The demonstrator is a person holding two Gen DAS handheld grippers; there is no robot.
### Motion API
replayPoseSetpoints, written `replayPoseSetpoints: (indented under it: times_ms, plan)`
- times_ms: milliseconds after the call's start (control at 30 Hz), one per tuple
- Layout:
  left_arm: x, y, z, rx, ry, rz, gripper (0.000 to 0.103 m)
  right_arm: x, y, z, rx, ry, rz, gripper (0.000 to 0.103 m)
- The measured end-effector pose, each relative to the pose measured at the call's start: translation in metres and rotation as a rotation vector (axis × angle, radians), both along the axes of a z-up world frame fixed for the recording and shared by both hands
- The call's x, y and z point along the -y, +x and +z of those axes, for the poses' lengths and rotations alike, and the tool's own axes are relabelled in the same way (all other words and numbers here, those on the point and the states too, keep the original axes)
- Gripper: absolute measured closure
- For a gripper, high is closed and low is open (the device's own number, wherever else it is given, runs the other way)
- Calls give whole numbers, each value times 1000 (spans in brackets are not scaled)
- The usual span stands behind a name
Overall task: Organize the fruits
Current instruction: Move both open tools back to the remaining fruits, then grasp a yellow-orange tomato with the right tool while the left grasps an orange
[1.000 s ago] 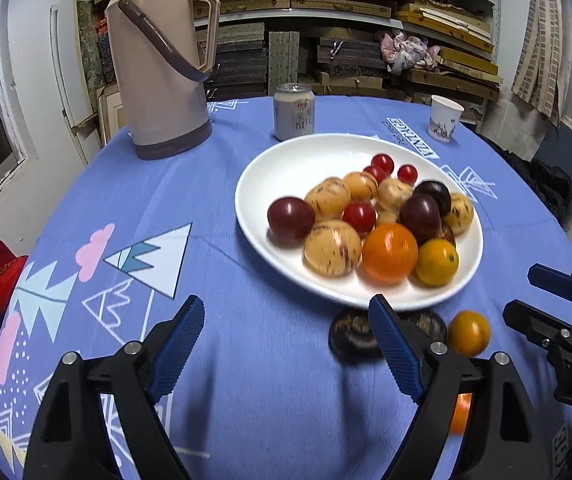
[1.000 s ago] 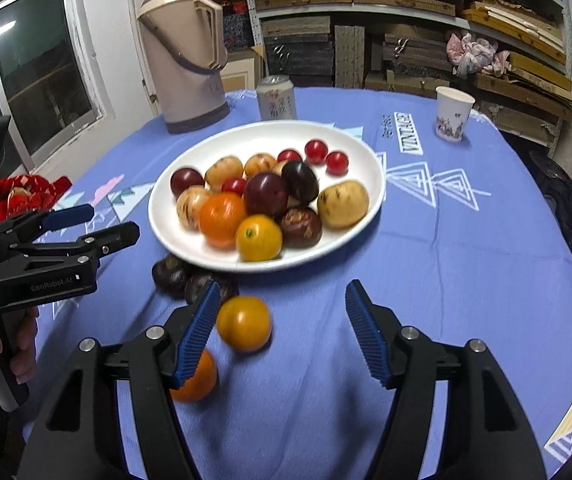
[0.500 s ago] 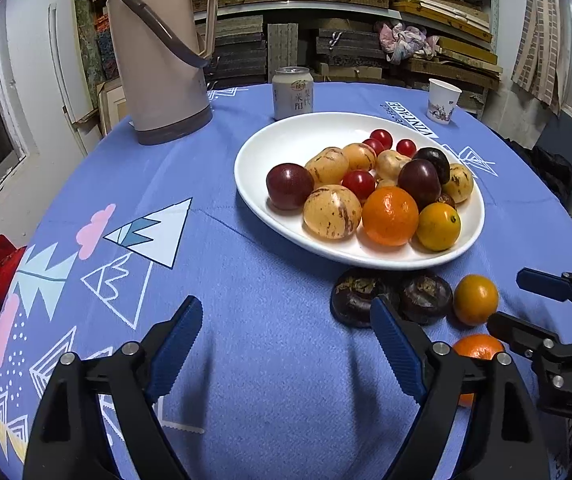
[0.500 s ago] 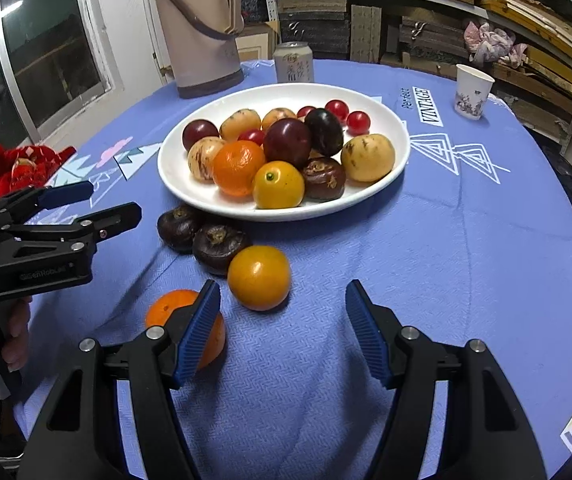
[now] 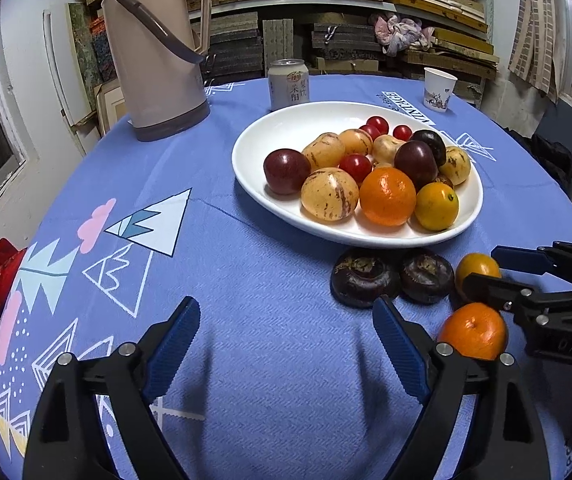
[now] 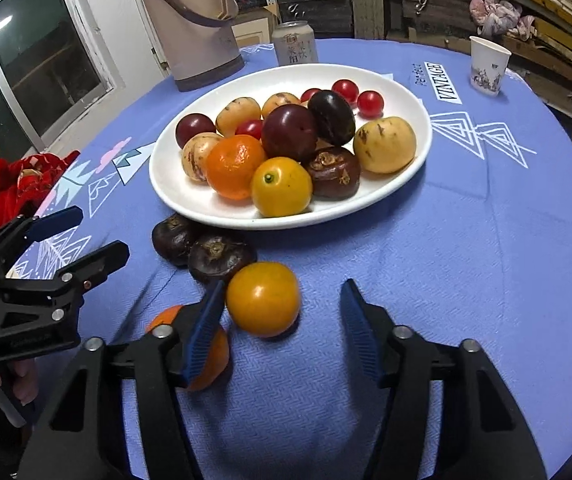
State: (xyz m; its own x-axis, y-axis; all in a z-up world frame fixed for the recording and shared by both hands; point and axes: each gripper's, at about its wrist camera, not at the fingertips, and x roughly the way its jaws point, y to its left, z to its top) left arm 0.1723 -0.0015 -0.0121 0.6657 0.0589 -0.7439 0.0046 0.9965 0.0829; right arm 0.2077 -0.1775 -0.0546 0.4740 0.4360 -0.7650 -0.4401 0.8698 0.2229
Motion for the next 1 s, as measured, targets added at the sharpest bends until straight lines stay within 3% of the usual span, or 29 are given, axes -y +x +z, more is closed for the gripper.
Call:
replayPoseSetpoints:
  times_ms: [100, 333, 633, 1000]
  plan:
    - [-1, -2, 1, 0, 2, 3, 11, -3, -6, 2, 16, -9, 27, 66]
    - [6, -13, 4, 5, 8, -34, 11, 7, -12, 2, 33, -10, 5, 66]
    - [53, -28, 2, 1, 41, -192, 11, 2, -8, -5, 27, -64, 10, 64]
    - [71, -34, 3, -4, 57, -232, 11, 41, -3, 0, 32, 89, -75, 66]
